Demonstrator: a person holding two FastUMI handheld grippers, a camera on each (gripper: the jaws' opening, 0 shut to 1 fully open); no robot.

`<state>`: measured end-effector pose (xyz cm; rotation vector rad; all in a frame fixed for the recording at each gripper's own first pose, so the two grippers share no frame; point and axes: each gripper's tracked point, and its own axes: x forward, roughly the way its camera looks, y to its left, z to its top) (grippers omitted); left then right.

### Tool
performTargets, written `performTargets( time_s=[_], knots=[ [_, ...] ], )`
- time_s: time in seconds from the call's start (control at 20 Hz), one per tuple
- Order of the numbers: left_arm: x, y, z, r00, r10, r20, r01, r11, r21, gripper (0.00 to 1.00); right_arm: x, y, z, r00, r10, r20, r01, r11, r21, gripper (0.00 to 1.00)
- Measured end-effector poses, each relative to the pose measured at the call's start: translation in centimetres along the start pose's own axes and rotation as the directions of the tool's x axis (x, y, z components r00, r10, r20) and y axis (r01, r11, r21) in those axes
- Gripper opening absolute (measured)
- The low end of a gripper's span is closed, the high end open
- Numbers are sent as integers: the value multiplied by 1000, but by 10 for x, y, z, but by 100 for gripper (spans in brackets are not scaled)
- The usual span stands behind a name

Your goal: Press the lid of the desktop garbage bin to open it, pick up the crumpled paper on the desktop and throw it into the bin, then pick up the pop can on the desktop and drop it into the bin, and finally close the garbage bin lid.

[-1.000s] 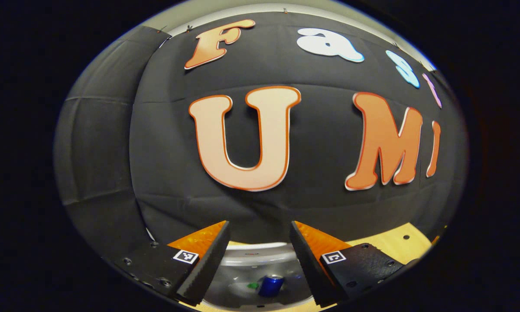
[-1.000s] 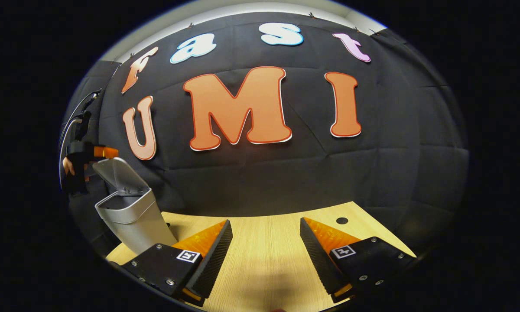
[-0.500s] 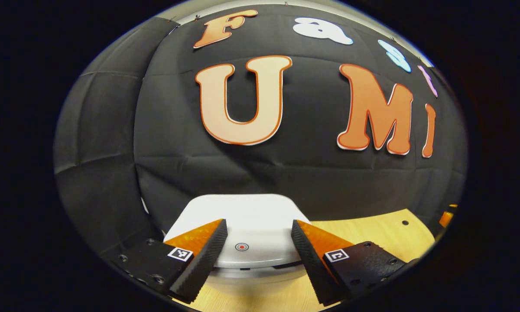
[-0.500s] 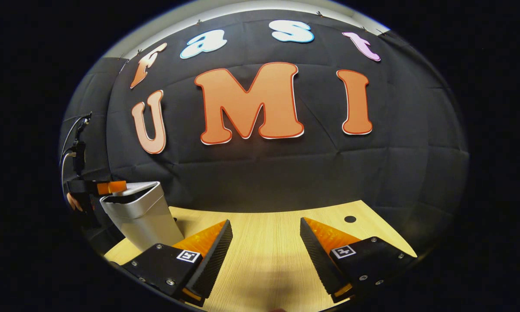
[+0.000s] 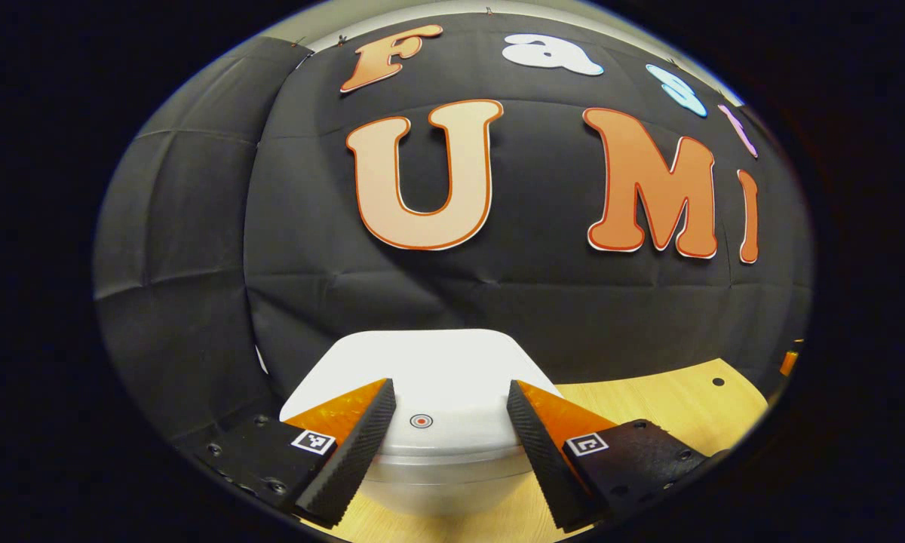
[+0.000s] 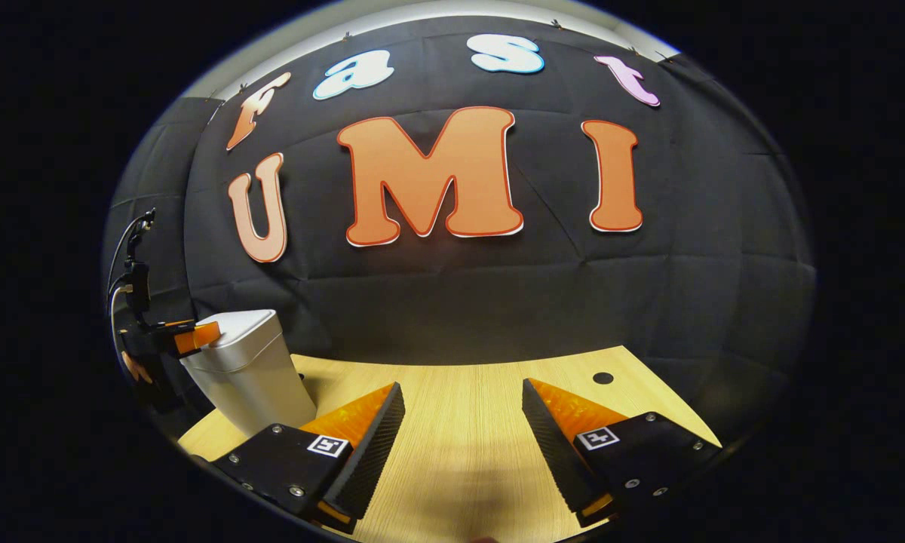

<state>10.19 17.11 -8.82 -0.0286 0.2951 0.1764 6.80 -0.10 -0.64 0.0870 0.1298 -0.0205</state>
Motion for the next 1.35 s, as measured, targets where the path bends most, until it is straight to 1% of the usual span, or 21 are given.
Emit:
performTargets(
  time_s=[0.2,0.25,0.3,0.4,0.5,0.6,0.65,0.75,0.85,0.95,1.05,1.2,1.3,1.35],
  knots=[
    [-4,-1,5,999,0,38,0,1000,15,95,-3,4,1,1000,16,0,-16,1000,-4,94],
    [-8,-1,7,999,3,40,-3,1000,2,92,-4,3,1,1000,15,2,-15,1000,-6,94],
    [-13,-1,8,999,10,47,-9,1000,-16,95,-4,1,2,1000,11,5,-11,1000,-6,94],
    [-24,-2,10,997,36,65,-35,999,-28,95,-6,-4,7,1000,4,17,-4,1000,1,94],
    [-37,-13,17,995,38,88,-36,999,-29,95,-9,-6,9,1000,5,31,-5,1000,-1,94],
    [-52,-31,20,994,8,106,-5,1000,-26,95,-13,-10,13,999,-4,48,5,1000,-10,94],
    [-58,-44,20,994,-20,109,23,999,-28,95,-15,-10,15,998,-2,59,3,1000,-11,94],
    [-68,-78,7,991,-106,85,108,994,-15,95,-19,-9,18,998,7,67,-7,1000,-7,94],
    [-81,-104,-7,986,-154,63,153,988,9,95,-24,-8,17,997,11,71,-10,1000,-14,94],
    [-99,-128,-10,978,-199,66,199,980,11,95,-31,-8,16,997,9,82,-7,1000,-23,94],
    [-116,-152,-10,969,-233,88,232,973,21,95,-37,-9,15,995,1,98,2,1000,-29,94],
    [-127,-184,-10,956,-273,103,266,961,76,95,-39,-7,7,996,5,87,-2,999,-38,93],
    [-134,-199,-10,947,-301,109,293,953,81,95,-42,-6,3,997,10,76,-8,1000,-27,94],
    [-136,-202,-9,947,-302,114,294,952,79,95,-43,-6,1,997,10,75,-8,1000,-28,94]
  ],
)
